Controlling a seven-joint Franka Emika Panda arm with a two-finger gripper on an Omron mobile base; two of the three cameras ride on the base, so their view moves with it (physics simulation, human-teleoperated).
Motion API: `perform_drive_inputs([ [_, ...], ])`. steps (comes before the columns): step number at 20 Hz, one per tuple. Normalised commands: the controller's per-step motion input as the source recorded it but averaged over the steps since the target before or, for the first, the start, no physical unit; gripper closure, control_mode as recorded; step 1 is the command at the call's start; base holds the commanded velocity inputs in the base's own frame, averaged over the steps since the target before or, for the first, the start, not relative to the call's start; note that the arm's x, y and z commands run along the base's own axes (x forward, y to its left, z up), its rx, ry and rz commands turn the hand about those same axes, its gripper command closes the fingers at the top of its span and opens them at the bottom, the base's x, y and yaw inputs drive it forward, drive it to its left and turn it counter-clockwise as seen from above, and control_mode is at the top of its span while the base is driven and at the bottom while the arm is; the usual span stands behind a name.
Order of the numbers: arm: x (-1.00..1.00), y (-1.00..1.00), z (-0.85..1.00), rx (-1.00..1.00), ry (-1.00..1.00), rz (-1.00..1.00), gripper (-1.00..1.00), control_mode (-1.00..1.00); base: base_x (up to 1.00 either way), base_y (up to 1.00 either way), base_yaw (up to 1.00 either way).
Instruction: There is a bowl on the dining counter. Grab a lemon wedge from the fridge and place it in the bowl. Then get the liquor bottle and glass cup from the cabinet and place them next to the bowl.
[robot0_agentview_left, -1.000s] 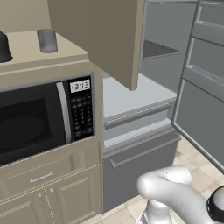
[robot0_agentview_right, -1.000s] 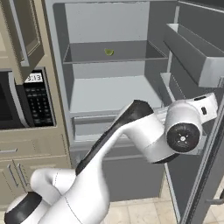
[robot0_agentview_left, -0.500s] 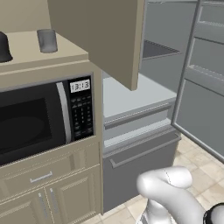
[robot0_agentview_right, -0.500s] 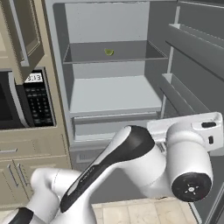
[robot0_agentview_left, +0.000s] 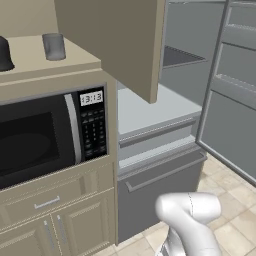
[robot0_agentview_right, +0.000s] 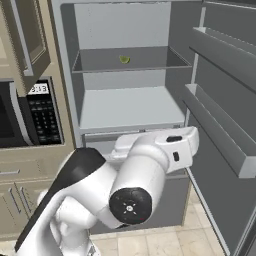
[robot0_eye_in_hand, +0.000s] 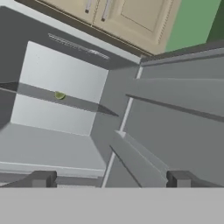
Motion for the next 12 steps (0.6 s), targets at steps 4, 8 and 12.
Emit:
perform_drive_inputs([
  [4,0.00,1.00,0.00,0.00,0.04,-0.06,-1.00,-1.00,0.00,0.00,0.00],
  [8,0.00,1.00,0.00,0.02,0.10,-0.02,-1.00,-1.00,0.00,0.00,0.00],
  [12,0.10,0.96,-0.02,0.09,0.11,0.00,-1.00,-1.00,0.00,0.00,0.00],
])
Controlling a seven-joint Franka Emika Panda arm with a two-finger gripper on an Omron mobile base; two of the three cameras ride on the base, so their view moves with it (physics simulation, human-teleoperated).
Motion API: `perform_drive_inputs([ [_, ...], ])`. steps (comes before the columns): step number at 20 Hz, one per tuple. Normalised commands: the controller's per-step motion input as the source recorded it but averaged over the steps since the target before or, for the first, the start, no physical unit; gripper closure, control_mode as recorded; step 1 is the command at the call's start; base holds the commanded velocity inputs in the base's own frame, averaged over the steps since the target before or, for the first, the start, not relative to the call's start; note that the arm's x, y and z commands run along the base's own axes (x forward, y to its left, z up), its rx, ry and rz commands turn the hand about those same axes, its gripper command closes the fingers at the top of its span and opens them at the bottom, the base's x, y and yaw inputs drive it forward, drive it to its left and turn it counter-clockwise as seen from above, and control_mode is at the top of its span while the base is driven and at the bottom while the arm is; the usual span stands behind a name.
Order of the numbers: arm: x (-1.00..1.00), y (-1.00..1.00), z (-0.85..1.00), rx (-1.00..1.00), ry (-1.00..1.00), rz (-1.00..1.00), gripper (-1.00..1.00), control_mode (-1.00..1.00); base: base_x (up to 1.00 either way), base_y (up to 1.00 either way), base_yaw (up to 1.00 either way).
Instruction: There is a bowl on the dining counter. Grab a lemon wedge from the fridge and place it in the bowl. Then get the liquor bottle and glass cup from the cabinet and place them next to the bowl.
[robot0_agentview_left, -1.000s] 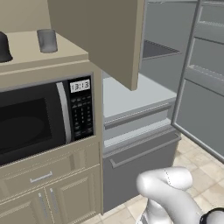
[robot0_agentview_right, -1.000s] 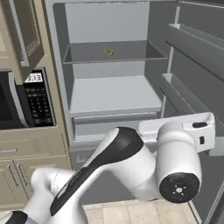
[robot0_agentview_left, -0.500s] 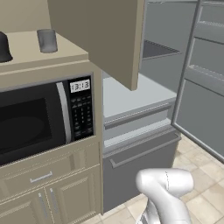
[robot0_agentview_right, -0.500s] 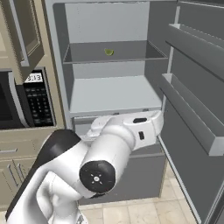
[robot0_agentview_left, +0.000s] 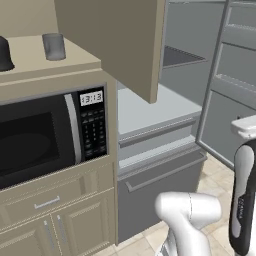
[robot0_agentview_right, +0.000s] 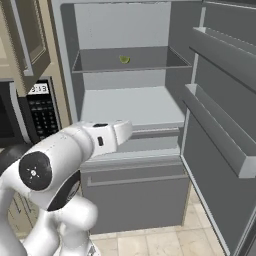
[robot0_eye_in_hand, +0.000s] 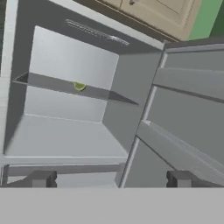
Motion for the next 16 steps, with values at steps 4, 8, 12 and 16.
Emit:
perform_drive_inputs([
  [4,0.17,0.72,-0.10,0.17,0.03,0.00,-1.00,-1.00,0.00,0.00,0.00],
  [8,0.18,0.58,-0.12,0.16,0.00,0.01,-1.00,-1.00,0.00,0.00,0.00],
  [12,0.26,0.55,-0.17,0.17,0.00,0.09,-1.00,-1.00,0.00,0.00,0.00],
  [16,0.28,0.38,-0.18,0.17,0.00,0.19,-1.00,-1.00,0.00,0.00,0.00],
])
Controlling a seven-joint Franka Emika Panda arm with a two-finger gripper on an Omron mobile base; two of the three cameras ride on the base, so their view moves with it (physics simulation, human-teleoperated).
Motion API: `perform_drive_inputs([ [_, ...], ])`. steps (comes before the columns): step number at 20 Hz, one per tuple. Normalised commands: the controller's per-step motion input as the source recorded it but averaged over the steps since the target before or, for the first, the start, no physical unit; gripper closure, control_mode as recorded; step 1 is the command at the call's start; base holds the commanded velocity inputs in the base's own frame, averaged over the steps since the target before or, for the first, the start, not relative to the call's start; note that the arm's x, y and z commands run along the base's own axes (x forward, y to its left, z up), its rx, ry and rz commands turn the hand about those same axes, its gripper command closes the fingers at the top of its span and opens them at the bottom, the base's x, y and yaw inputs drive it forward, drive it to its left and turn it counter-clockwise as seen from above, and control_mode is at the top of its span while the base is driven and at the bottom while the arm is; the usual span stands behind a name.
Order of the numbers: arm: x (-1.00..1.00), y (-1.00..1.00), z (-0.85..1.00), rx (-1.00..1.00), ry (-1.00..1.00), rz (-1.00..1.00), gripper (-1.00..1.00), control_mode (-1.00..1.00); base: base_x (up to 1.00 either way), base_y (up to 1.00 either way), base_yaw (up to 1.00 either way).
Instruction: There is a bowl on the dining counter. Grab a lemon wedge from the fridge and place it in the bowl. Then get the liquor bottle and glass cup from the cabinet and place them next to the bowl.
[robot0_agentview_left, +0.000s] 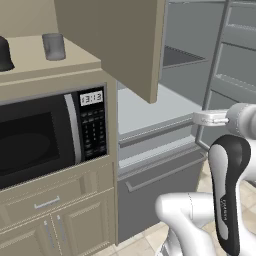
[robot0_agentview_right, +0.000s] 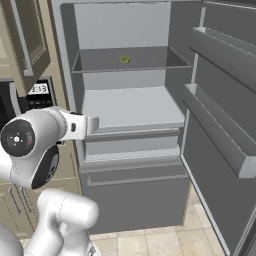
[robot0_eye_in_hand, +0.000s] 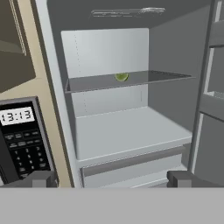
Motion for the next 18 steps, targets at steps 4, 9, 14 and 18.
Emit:
perform_drive_inputs([
  [4,0.04,0.05,-0.04,0.00,0.00,0.01,-1.00,-1.00,0.00,0.00,0.00],
  [9,0.27,0.02,-0.02,0.00,0.02,0.01,-1.00,1.00,0.17,-0.12,0.03],
  [14,0.00,0.00,0.00,0.00,0.00,0.00,-1.00,1.00,0.33,-0.53,0.08],
  [18,0.00,0.00,0.00,0.00,0.00,0.00,-1.00,1.00,0.19,-0.48,0.07],
])
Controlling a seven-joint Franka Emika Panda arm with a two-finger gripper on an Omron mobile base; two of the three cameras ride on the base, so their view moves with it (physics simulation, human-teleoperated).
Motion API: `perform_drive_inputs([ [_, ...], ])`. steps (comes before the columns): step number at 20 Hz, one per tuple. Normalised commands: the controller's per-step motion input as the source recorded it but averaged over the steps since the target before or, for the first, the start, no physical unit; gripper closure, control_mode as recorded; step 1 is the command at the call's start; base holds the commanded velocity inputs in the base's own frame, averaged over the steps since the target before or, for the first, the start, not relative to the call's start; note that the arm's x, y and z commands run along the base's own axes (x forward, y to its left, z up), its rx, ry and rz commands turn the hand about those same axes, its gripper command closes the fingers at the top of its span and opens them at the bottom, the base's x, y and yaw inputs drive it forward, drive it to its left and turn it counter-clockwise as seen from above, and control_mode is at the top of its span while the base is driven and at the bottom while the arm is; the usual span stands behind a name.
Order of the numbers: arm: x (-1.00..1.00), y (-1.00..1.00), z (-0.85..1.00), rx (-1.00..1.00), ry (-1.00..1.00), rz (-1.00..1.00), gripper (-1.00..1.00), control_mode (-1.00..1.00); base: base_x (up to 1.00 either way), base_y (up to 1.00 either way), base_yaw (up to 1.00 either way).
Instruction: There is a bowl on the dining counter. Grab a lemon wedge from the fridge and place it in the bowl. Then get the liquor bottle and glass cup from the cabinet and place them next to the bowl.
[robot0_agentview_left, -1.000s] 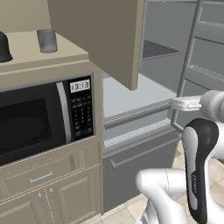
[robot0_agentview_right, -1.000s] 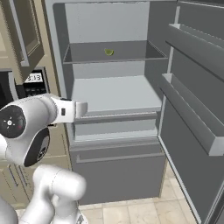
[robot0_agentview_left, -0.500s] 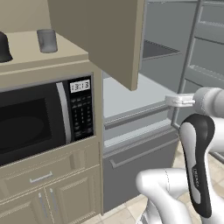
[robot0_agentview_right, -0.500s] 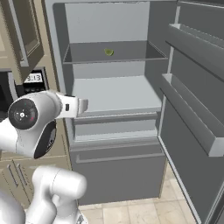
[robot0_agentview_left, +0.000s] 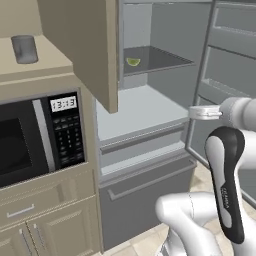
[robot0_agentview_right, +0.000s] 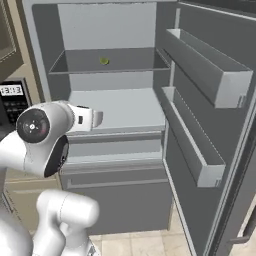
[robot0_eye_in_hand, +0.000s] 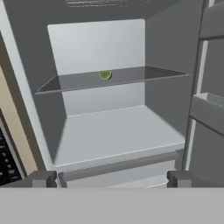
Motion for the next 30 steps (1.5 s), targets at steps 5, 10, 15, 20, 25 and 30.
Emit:
perform_drive_inputs([
  [5,0.00,0.00,0.00,0.00,0.00,0.00,-1.00,1.00,0.24,-0.05,0.10],
  [10,0.00,0.00,0.00,0.00,0.00,0.00,-1.00,1.00,0.59,-0.22,0.34],
  [15,0.00,0.00,0.00,0.00,0.00,0.00,-1.00,1.00,0.40,-0.38,0.38],
  [20,0.00,0.00,0.00,0.00,0.00,0.00,-1.00,1.00,0.29,-0.33,0.16],
  [25,0.00,0.00,0.00,0.00,0.00,0.00,-1.00,1.00,0.47,-0.32,0.01],
  [30,0.00,0.00,0.00,0.00,0.00,0.00,-1.00,1.00,0.60,-0.25,-0.04],
])
